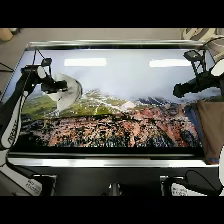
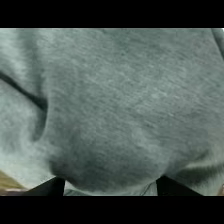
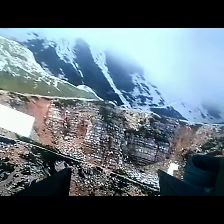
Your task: Fold the shirts.
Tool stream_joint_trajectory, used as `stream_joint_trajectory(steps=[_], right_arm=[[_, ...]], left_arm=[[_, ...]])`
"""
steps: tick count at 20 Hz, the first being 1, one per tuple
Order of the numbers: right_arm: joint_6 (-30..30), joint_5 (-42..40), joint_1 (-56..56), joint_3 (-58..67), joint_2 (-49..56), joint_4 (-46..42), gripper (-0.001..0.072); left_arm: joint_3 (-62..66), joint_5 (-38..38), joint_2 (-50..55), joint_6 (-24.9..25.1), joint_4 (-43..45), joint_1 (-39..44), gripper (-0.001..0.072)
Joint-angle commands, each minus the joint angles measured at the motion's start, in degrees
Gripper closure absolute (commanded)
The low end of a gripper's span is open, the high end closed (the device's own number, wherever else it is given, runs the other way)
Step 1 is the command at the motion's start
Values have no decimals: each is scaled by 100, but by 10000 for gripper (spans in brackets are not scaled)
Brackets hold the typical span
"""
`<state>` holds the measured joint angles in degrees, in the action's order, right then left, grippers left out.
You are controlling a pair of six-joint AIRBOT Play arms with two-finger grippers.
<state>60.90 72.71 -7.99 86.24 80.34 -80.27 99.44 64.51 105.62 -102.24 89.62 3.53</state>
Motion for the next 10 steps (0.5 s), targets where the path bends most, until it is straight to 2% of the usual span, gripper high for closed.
stream_joint_trajectory(steps=[1,2,3,4,5,7,10], right_arm=[[-341,85,-2,-2,2,629,177],[-544,101,-2,-2,2,881,177],[-706,107,-2,-2,2,1115,177],[-763,105,-2,-2,2,1263,177],[-765,107,-2,-2,2,1355,177],[-1008,122,-2,0,-37,1565,179],[-1591,-142,-2,0,-367,1700,179]], left_arm=[[317,-90,645,155,63,-68,8],[315,-87,713,170,105,-68,28],[315,-87,741,173,105,-74,161],[321,-68,726,236,118,-85,508],[330,-11,675,348,118,-83,683],[481,-4,407,686,114,-39,684],[940,-243,-595,1530,63,236,684]])
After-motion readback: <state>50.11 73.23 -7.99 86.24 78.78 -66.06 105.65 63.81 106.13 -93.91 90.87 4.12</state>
